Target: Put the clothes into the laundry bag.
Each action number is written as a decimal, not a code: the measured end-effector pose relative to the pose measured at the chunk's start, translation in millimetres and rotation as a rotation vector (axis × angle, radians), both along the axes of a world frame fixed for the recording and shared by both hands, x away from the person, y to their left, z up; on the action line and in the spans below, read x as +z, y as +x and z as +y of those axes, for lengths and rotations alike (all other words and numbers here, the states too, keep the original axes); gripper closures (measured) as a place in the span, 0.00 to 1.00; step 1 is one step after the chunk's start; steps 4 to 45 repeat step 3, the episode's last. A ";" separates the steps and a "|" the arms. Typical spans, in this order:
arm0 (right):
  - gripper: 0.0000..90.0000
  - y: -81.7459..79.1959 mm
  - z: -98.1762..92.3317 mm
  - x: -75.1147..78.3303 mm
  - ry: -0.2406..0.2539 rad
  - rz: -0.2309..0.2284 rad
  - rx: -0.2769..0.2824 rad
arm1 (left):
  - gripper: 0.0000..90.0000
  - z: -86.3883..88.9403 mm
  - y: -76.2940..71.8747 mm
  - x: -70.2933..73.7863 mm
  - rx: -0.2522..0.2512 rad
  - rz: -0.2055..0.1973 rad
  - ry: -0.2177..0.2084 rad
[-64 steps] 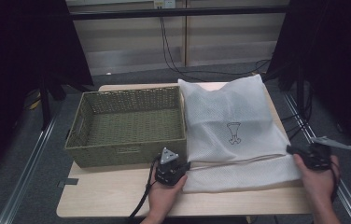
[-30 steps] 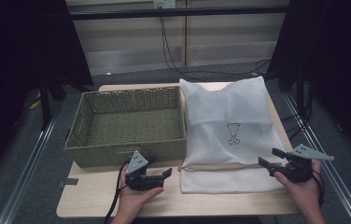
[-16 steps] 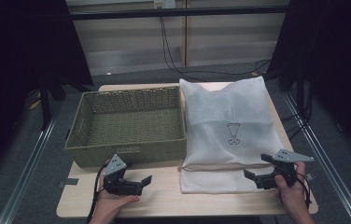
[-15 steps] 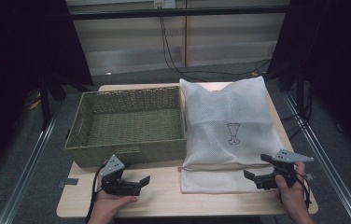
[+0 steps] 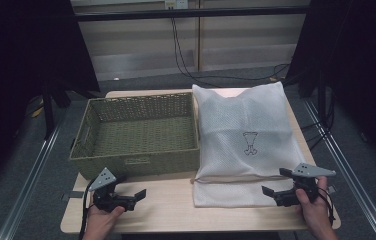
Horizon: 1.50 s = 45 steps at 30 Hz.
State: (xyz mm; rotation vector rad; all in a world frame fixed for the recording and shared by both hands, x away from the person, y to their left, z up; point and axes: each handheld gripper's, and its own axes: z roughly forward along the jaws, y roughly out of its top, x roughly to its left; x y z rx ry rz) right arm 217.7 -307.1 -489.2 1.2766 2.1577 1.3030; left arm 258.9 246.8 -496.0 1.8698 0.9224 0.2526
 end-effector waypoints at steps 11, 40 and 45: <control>0.00 1.1 -0.2 -0.7 -0.001 0.005 0.001 | 0.00 -2.3 -0.1 -0.6 -0.003 0.004 0.012; 0.00 1.1 -0.2 -0.7 -0.001 0.005 0.001 | 0.00 -2.3 -0.1 -0.6 -0.003 0.004 0.012; 0.00 1.1 -0.2 -0.7 -0.001 0.005 0.001 | 0.00 -2.3 -0.1 -0.6 -0.003 0.004 0.012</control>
